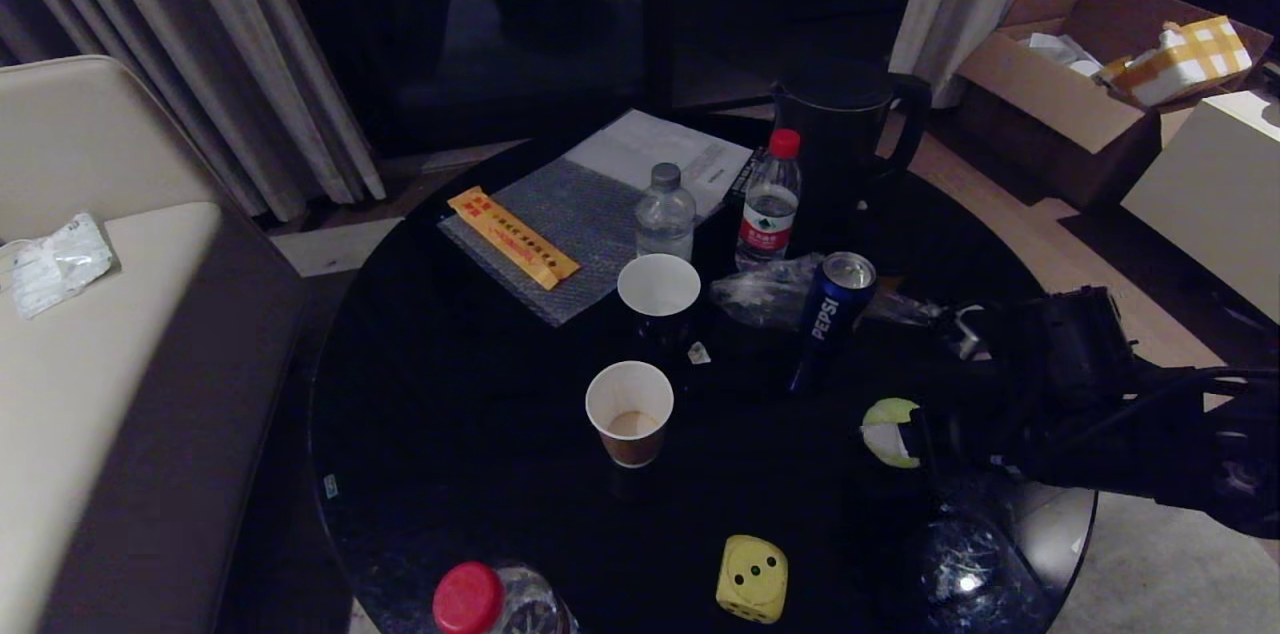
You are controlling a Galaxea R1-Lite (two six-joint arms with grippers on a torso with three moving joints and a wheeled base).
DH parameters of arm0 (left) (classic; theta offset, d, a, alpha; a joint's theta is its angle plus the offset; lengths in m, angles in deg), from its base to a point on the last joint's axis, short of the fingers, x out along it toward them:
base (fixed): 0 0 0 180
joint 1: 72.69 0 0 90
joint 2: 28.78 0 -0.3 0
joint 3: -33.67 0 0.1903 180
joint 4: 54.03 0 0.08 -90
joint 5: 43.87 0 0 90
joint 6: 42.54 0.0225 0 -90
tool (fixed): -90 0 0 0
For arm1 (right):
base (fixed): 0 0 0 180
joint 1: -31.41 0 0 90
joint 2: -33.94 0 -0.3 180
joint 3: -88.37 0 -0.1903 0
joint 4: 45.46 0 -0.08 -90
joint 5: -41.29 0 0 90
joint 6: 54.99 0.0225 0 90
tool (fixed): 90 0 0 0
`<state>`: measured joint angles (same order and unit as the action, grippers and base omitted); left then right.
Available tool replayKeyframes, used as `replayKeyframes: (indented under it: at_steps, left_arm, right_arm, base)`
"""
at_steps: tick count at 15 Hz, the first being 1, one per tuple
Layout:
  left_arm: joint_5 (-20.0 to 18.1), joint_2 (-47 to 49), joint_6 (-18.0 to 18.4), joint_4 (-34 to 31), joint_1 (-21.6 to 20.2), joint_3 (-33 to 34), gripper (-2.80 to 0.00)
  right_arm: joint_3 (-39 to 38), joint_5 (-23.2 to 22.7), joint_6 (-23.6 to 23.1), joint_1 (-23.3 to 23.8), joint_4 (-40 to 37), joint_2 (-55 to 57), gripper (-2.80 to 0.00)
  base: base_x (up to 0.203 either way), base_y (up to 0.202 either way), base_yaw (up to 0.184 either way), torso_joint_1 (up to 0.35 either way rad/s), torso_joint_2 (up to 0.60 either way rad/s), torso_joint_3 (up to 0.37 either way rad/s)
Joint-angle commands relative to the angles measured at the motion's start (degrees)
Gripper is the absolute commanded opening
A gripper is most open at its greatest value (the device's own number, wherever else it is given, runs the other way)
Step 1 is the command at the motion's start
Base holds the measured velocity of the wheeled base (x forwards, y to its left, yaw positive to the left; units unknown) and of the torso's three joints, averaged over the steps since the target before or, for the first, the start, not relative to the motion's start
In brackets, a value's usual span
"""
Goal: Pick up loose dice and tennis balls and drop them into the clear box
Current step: Pick up the ball on the table
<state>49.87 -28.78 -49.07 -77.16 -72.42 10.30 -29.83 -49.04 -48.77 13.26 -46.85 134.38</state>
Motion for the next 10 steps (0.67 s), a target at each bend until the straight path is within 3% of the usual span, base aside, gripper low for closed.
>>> replayKeyframes:
  at_steps: [1,3,5,8,9,10]
  left_arm:
    - [-0.04,0.09,-0.06,0.02,0.00,0.09,-2.80]
    - [-0.03,0.09,-0.06,0.02,0.00,0.09,-2.80]
    - [0.04,0.09,-0.06,0.02,0.00,0.09,-2.80]
    - [0.04,0.09,-0.06,0.02,0.00,0.09,-2.80]
    - [-0.01,0.09,-0.06,0.02,0.00,0.09,-2.80]
    - [-0.03,0.09,-0.06,0.02,0.00,0.09,-2.80]
  right_arm:
    - [1.20,0.03,0.02,-0.13,0.12,2.45,0.00]
    - [1.91,0.56,0.08,-0.09,1.37,3.83,0.00]
    - [2.00,4.20,0.03,-0.13,2.78,4.99,0.00]
    - [2.00,4.87,0.02,-0.12,2.93,6.19,0.00]
    - [2.00,4.90,0.02,-0.13,3.31,6.36,-2.80]
    - [2.23,4.85,0.02,-0.13,3.82,6.52,-2.80]
  base:
    - [0.000,0.000,0.000,0.000,0.00,0.000]
    - [0.000,0.000,0.000,0.000,0.00,0.000]
    - [0.000,0.000,0.000,0.000,0.00,0.000]
    - [0.000,0.000,0.000,0.000,0.00,0.000]
    - [0.000,0.000,0.000,0.000,0.00,0.000]
    - [0.000,0.000,0.000,0.000,0.00,0.000]
